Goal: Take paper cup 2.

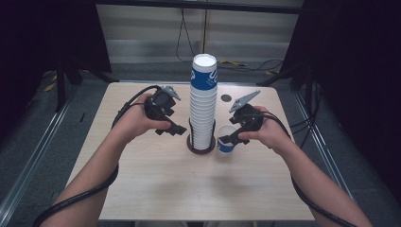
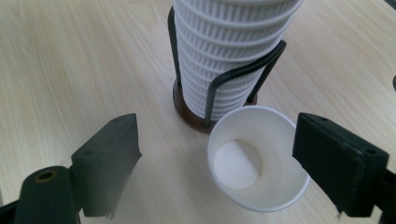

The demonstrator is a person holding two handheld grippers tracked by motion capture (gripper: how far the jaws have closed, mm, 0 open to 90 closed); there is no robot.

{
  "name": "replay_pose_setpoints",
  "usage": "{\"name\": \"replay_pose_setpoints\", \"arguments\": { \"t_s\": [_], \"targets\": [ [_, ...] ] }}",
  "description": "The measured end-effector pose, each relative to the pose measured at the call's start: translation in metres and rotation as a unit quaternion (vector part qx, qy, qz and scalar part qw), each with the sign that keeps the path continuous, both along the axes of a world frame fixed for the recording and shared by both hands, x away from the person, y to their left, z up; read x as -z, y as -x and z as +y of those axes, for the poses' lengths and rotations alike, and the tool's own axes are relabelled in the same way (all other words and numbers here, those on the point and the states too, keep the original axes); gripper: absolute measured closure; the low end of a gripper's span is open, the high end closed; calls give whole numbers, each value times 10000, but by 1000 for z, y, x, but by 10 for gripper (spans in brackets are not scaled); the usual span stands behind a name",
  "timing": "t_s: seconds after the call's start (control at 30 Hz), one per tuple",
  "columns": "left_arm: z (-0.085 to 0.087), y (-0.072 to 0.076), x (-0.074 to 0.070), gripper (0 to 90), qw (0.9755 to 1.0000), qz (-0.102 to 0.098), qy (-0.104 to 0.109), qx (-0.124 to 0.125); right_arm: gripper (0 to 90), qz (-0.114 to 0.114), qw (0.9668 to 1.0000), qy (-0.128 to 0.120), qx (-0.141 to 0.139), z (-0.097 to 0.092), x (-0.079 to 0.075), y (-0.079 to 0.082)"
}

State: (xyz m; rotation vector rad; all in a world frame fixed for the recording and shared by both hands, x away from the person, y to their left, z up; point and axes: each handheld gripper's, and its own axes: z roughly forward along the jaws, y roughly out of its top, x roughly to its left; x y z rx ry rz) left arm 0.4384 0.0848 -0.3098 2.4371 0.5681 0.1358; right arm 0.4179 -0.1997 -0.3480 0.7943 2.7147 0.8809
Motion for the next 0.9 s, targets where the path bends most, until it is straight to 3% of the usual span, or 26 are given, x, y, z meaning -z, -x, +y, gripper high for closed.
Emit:
{"name": "replay_pose_setpoints", "arguments": {
  "t_s": [0.3, 0.37, 0.43, 0.57, 0.9],
  "targets": [
    [-6, -8, -19, 182, 9999, -11, 104, -8, 144, -59, 9999, -93, -20, 3, -13, -4],
    [-7, -10, -24, 182, 10000, -55, -23, -3, 144, -97, 9999, -123, -45, 4, -14, -5],
    [-9, -12, -32, 182, 10000, -85, 47, -14, 144, -128, 9998, -125, -51, 5, -20, -8],
    [-11, -14, -40, 182, 9999, -87, -9, 54, 144, -174, 9997, -148, -50, 6, -26, -10],
    [-15, -24, -65, 177, 9997, -195, 92, -147, 147, -322, 9992, -212, -56, 15, -43, -16]
  ]
}}
